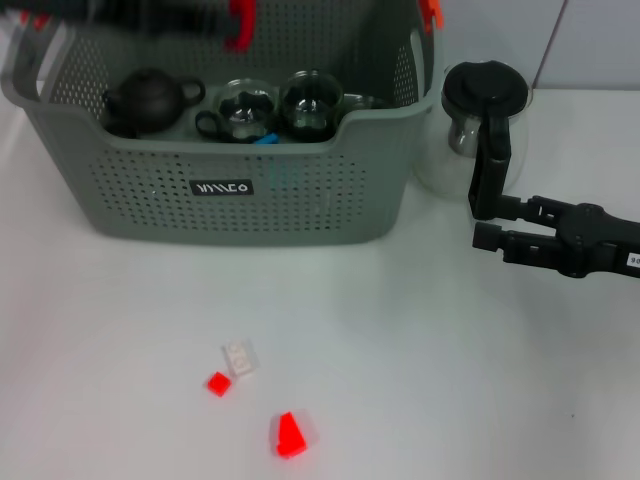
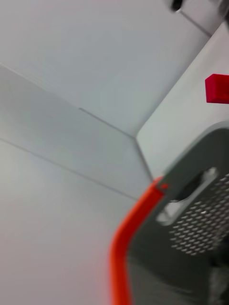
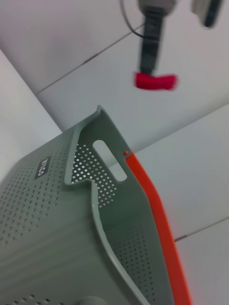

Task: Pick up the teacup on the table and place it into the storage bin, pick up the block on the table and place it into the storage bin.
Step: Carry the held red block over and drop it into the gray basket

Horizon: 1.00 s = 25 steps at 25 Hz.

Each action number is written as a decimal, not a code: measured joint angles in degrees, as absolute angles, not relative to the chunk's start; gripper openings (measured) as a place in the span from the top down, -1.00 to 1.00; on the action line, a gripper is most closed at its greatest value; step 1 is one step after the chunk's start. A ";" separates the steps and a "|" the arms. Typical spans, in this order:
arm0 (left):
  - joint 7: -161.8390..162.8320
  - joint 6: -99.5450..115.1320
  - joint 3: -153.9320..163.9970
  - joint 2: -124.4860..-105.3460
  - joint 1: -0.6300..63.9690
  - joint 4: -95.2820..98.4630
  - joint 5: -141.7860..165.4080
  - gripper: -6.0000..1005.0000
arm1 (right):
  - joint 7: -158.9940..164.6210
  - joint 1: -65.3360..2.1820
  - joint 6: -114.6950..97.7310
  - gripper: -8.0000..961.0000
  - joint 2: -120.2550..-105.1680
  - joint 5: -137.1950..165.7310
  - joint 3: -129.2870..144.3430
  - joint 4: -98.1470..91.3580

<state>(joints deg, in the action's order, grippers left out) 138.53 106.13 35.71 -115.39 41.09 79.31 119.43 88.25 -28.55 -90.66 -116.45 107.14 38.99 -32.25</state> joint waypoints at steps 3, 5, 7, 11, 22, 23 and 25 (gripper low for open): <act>139.07 101.21 36.95 -113.83 45.87 74.82 122.39 0.62 | 88.27 -28.46 -90.99 -0.84 -116.45 107.14 38.65 -32.30; 139.25 96.89 38.46 -112.67 48.64 70.15 124.62 0.62 | 88.23 -28.42 -91.14 -0.84 -116.46 107.10 38.59 -32.32; 139.11 91.34 40.89 -111.96 50.69 65.09 126.40 0.62 | 88.17 -28.39 -91.35 -0.84 -116.46 106.92 38.57 -32.34; 138.86 79.17 48.37 -112.44 51.92 60.05 129.20 0.62 | 88.06 -28.50 -91.49 -0.84 -116.52 106.46 38.47 -32.37; 139.24 59.54 57.94 -119.52 52.50 53.31 146.40 0.61 | 87.90 -28.65 -91.85 -0.84 -116.55 106.34 36.87 -32.53; 139.24 58.63 58.13 -119.99 52.50 52.74 147.47 0.61 | 87.90 -28.63 -91.85 -0.84 -116.54 106.34 36.85 -32.52; 139.30 56.50 58.48 -120.87 52.46 51.59 149.22 0.61 | 87.89 -28.62 -91.85 -0.84 -116.55 106.34 36.82 -32.52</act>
<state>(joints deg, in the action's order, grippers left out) 139.30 56.50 58.48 -120.87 52.46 51.59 149.22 87.89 -28.62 -91.85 -116.55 106.34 36.82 -32.52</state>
